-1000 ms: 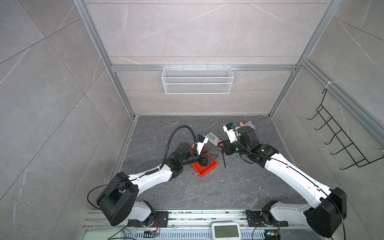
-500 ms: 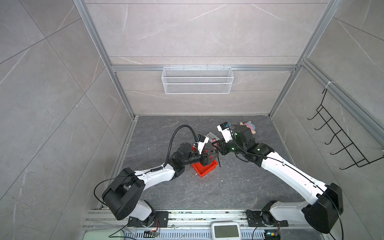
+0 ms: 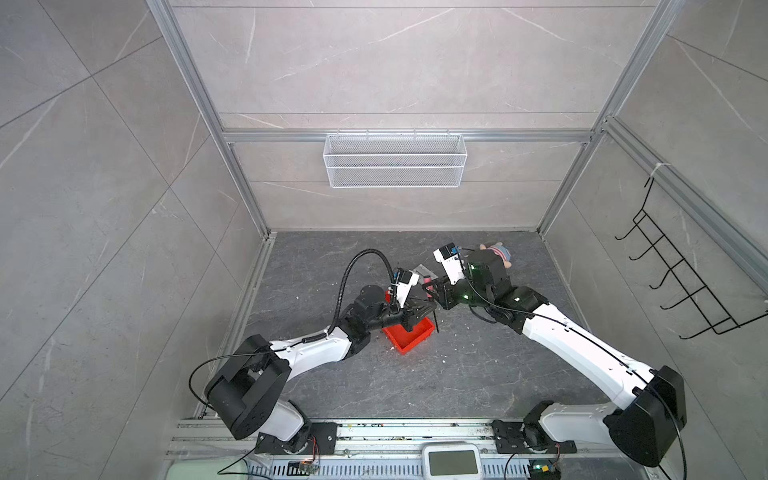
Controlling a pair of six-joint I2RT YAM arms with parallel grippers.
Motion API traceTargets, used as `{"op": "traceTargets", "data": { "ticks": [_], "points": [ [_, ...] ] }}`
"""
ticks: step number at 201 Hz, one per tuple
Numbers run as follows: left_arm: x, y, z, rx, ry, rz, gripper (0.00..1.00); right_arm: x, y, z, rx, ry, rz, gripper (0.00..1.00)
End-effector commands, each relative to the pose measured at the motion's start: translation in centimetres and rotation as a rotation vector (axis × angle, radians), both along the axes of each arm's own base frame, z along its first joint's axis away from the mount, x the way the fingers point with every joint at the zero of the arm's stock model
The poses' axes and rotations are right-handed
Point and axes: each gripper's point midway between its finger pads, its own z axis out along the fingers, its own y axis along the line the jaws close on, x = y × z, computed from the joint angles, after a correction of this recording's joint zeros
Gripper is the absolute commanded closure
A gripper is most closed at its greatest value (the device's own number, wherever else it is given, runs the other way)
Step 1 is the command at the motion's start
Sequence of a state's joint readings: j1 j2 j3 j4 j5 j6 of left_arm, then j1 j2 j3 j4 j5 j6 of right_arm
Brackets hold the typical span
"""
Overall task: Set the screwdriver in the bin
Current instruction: 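Close the left gripper on the screwdriver handle while the right gripper releases it, then lower the screwdriver into the red bin with the left gripper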
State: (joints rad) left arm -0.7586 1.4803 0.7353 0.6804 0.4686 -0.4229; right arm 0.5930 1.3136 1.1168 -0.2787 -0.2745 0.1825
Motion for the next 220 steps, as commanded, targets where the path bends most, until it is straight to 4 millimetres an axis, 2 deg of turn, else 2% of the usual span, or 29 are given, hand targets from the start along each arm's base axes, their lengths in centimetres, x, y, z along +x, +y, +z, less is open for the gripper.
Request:
{"op": "traceTargets", "data": {
  "ticks": [1,16,32,40,53,75,80,101,124,159,180,197,220],
  "points": [
    [1.4,-0.2,2.8,-0.054,-0.076,0.046,1.0,-0.9,0.4,0.0,0.015,0.002,0.035,1.0],
    [1.5,-0.1,2.7,-0.043,-0.074,0.053,1.0,-0.8,0.4,0.1,0.017,0.0,0.036,1.0],
    [1.4,0.1,2.9,-0.039,-0.084,0.059,1.0,-0.8,0.4,0.3,0.019,-0.003,0.033,0.93],
    [1.5,0.2,3.0,-0.038,-0.086,0.067,1.0,-0.8,0.3,0.4,0.019,-0.007,0.029,0.86],
    [1.6,0.5,3.0,-0.038,-0.09,0.085,1.0,-0.6,0.0,0.5,0.013,-0.013,0.007,0.69],
    [1.9,0.9,3.1,-0.037,-0.094,0.114,1.0,-0.6,-0.3,1.0,0.015,-0.027,-0.003,0.54],
    [2.0,0.9,3.1,-0.037,-0.095,0.12,1.0,-0.6,-0.3,1.0,0.014,-0.026,-0.004,0.46],
    [2.4,1.4,3.1,-0.039,-0.096,0.163,1.0,-0.8,-0.3,1.3,0.015,-0.035,0.002,0.27],
    [3.5,2.4,2.6,-0.022,-0.067,0.251,1.0,-1.2,-1.0,2.1,0.012,-0.057,-0.01,0.11],
    [5.8,4.9,0.3,0.049,0.118,0.472,1.0,-2.7,-2.3,2.8,-0.013,-0.102,-0.002,0.01],
    [6.7,7.1,-1.7,0.128,0.272,0.63,1.0,-3.9,-2.9,2.7,-0.041,-0.112,0.013,0.01],
    [6.7,8.6,-3.4,0.199,0.39,0.723,1.0,-4.6,-3.1,2.6,-0.059,-0.109,0.028,0.01],
    [6.1,9.5,-5.1,0.247,0.538,0.803,1.0,-5.2,-2.8,2.4,-0.073,-0.109,0.053,0.01]
  ]
}}
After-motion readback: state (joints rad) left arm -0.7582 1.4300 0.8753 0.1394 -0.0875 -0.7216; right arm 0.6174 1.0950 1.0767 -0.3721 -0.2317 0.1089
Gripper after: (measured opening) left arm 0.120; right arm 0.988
